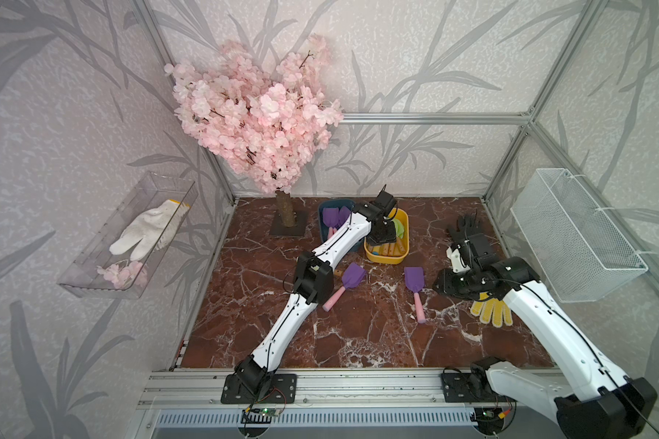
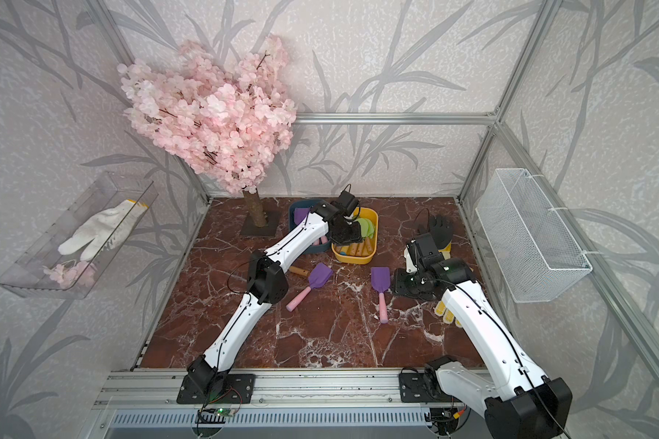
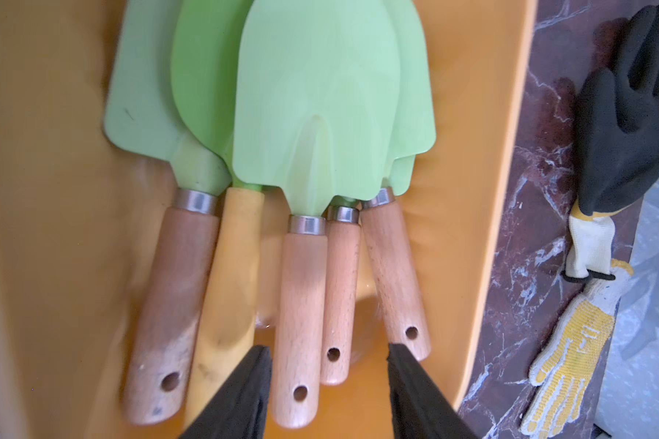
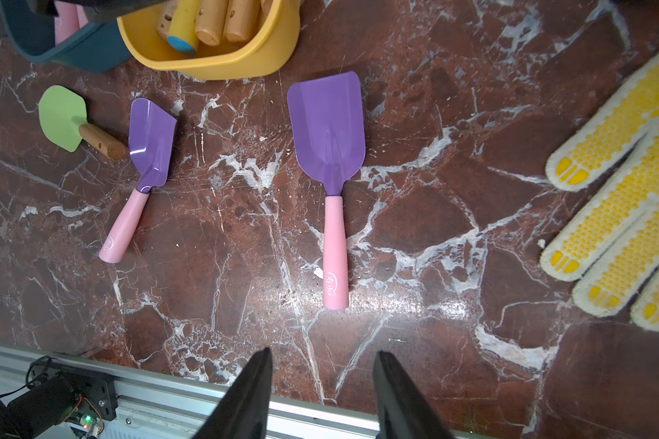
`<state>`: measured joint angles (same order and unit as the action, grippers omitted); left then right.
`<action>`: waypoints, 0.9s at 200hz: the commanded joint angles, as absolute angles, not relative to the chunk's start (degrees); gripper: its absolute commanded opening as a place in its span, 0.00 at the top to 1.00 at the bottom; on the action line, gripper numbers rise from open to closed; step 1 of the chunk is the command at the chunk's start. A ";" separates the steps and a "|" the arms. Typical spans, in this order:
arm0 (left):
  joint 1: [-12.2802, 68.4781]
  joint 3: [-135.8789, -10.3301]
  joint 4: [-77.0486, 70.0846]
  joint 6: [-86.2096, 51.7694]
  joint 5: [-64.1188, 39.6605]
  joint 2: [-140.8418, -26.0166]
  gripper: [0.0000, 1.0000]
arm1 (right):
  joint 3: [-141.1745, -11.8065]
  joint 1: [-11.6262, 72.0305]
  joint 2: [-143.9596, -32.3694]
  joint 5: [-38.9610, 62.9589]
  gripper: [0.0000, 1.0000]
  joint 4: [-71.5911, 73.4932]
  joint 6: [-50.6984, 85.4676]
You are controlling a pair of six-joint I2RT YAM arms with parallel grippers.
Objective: Sort the small shovels by color and place them into the storage box
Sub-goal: Place the shovel in the storage box, then pick up the shovel from the center of the board.
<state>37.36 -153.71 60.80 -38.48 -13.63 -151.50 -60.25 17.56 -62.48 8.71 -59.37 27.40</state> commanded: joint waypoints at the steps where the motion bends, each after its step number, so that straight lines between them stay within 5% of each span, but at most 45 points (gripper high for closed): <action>1: 37.18 -154.25 61.61 -37.45 -11.53 -145.42 0.44 | -62.05 17.41 -62.83 8.55 0.52 -59.49 27.67; 87: 37.53 -150.87 66.59 -34.52 -2.96 -131.93 0.40 | -64.99 17.58 -64.66 8.87 0.52 -60.48 27.94; 180: 37.86 -108.98 59.97 -35.62 6.59 -98.16 0.38 | -61.90 22.50 -67.98 9.85 0.52 -59.54 29.48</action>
